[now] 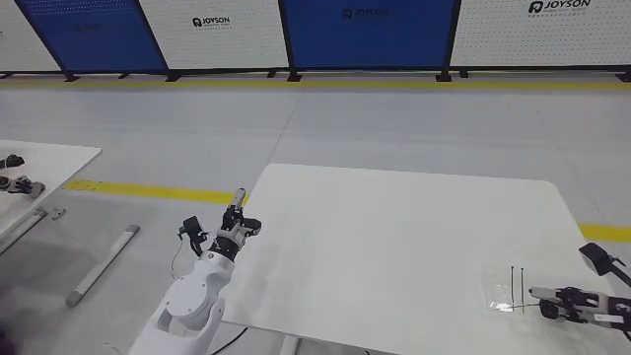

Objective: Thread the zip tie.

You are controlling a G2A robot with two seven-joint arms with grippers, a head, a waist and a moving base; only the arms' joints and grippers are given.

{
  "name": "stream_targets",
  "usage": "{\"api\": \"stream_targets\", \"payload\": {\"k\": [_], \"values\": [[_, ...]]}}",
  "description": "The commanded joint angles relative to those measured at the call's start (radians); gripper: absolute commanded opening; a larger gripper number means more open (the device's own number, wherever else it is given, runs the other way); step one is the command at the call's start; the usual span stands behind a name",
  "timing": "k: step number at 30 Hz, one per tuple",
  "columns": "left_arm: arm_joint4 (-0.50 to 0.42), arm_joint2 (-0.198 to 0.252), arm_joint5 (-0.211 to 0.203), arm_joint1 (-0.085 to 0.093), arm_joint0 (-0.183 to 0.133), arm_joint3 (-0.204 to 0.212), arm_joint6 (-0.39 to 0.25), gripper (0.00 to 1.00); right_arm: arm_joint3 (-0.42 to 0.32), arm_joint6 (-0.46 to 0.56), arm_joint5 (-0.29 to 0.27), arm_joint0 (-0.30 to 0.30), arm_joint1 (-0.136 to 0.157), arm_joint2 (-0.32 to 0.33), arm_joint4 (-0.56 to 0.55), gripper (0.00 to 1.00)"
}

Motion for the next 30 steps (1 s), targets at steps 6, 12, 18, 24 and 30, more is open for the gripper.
{"api": "stream_targets", "payload": {"k": [6, 12, 18, 24, 30], "values": [[0.000, 0.000, 0.000, 0.000, 0.000, 0.000, 0.000, 1.00, 0.020, 0.001, -0.006, 0.007, 0.002, -0.008, 0.001, 0.31], [0.000, 0.000, 0.000, 0.000, 0.000, 0.000, 0.000, 1.00, 0.026, 0.002, -0.015, 0.002, 0.005, -0.007, 0.005, 0.27], [0.000, 0.000, 0.000, 0.000, 0.000, 0.000, 0.000, 1.00, 0.022, 0.000, -0.026, -0.011, 0.010, 0.002, 0.015, 0.26], [0.000, 0.000, 0.000, 0.000, 0.000, 0.000, 0.000, 1.00, 0.018, -0.002, -0.032, -0.022, 0.014, 0.011, 0.029, 0.27], [0.000, 0.000, 0.000, 0.000, 0.000, 0.000, 0.000, 1.00, 0.029, -0.016, -0.004, -0.013, 0.014, 0.001, 0.032, 0.00]]}}
